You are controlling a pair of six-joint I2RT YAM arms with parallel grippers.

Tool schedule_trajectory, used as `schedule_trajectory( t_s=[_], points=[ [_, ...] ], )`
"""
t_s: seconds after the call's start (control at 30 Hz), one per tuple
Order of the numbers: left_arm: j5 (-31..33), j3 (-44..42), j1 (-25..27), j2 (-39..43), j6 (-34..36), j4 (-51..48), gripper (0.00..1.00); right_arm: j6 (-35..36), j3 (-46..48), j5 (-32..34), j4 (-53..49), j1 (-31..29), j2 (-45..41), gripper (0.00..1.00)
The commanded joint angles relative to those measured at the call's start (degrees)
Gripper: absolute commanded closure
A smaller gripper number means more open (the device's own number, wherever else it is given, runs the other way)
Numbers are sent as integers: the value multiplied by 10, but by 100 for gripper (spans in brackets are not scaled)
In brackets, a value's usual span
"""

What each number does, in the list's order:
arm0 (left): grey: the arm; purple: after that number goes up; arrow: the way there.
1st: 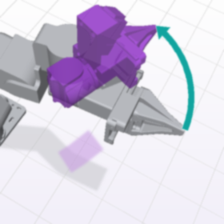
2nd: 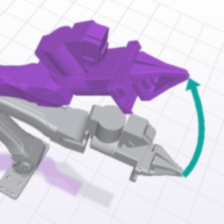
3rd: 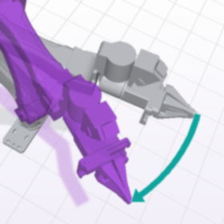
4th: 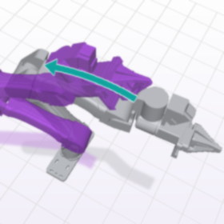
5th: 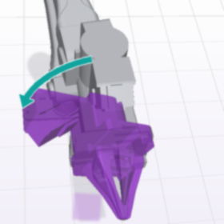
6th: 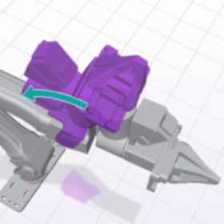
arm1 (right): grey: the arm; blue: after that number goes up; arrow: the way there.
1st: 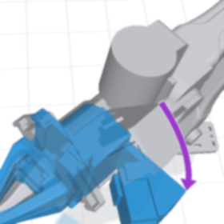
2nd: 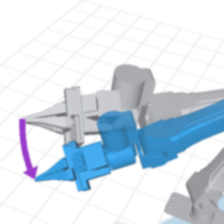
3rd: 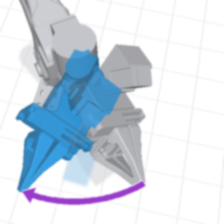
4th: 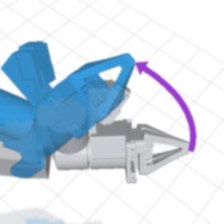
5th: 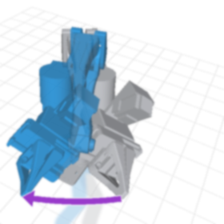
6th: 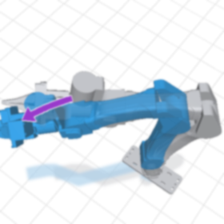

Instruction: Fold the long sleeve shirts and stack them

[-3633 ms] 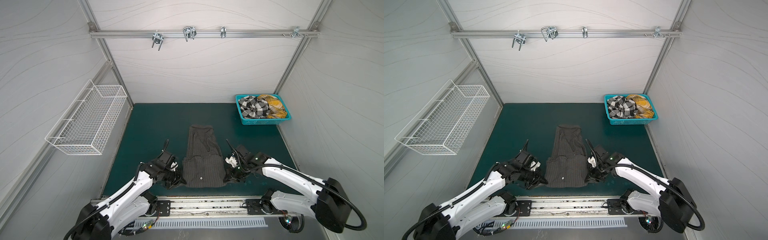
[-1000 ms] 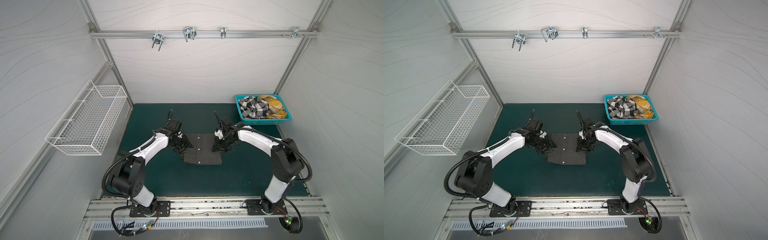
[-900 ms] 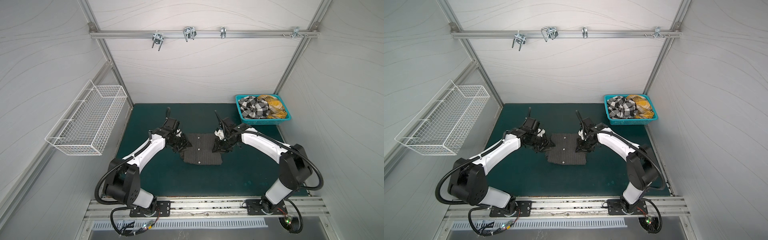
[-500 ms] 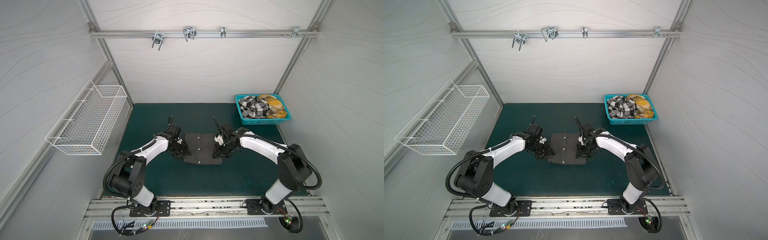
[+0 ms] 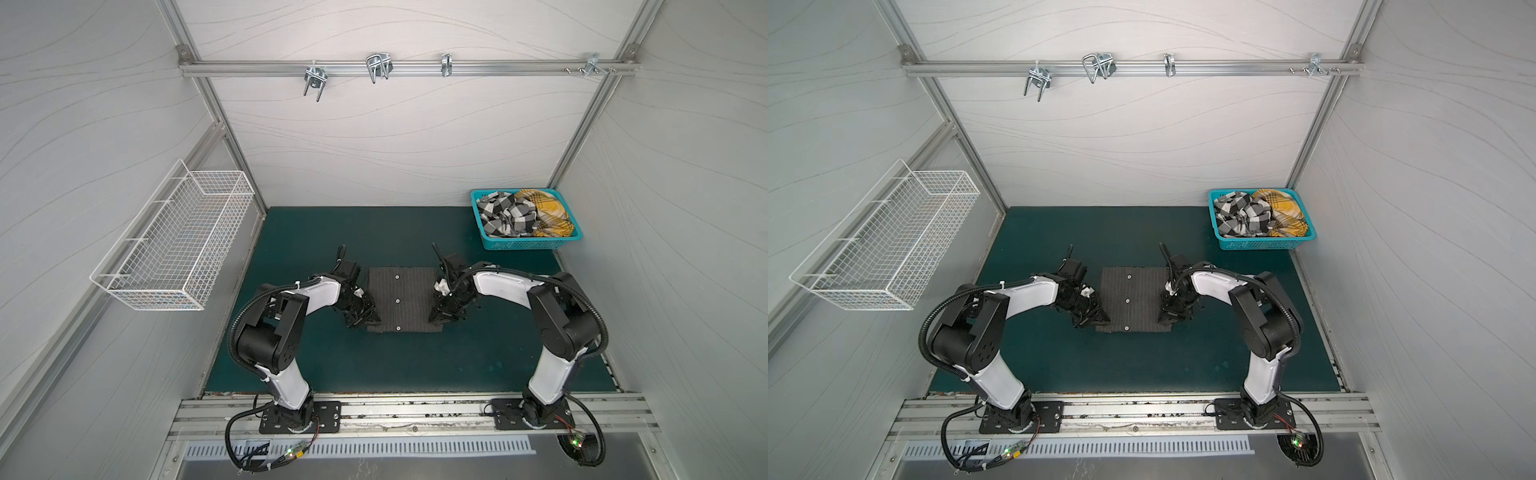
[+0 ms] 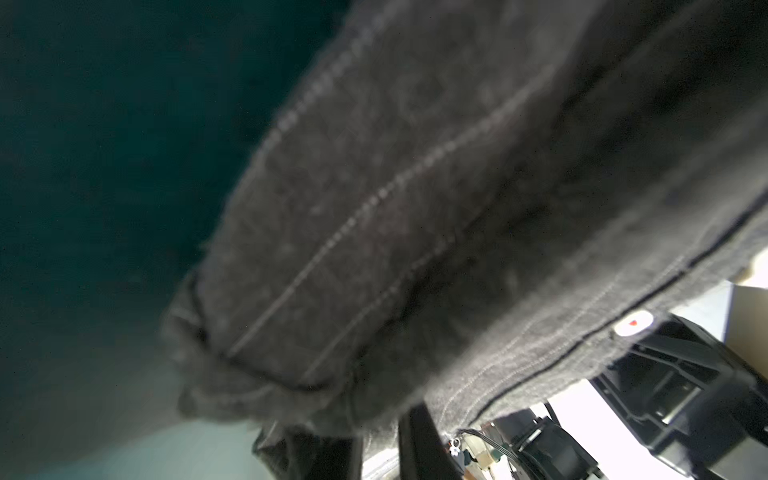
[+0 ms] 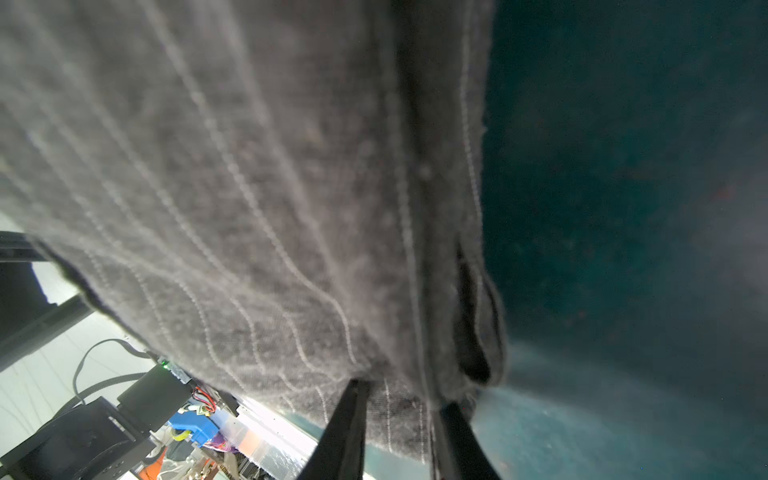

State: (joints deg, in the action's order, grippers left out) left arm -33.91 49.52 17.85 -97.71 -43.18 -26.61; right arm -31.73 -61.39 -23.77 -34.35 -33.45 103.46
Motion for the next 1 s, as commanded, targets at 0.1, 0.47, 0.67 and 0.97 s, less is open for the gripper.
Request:
schedule_trajectory(
  t_s=[0.1,0.47,0.67,0.97],
  points=[
    [9,-3,0,32,-1,-12,76,3,3,17,-23,-4,-17,73],
    [14,173,-31,28,48,-93,73,15,-111,45,-98,-12,-55,70],
    [7,245,-39,-63,44,-78,76,9,-159,32,-74,-15,7,70],
    [8,260,-38,-134,34,-53,78,0,-179,23,-34,-2,104,72]
  ],
)
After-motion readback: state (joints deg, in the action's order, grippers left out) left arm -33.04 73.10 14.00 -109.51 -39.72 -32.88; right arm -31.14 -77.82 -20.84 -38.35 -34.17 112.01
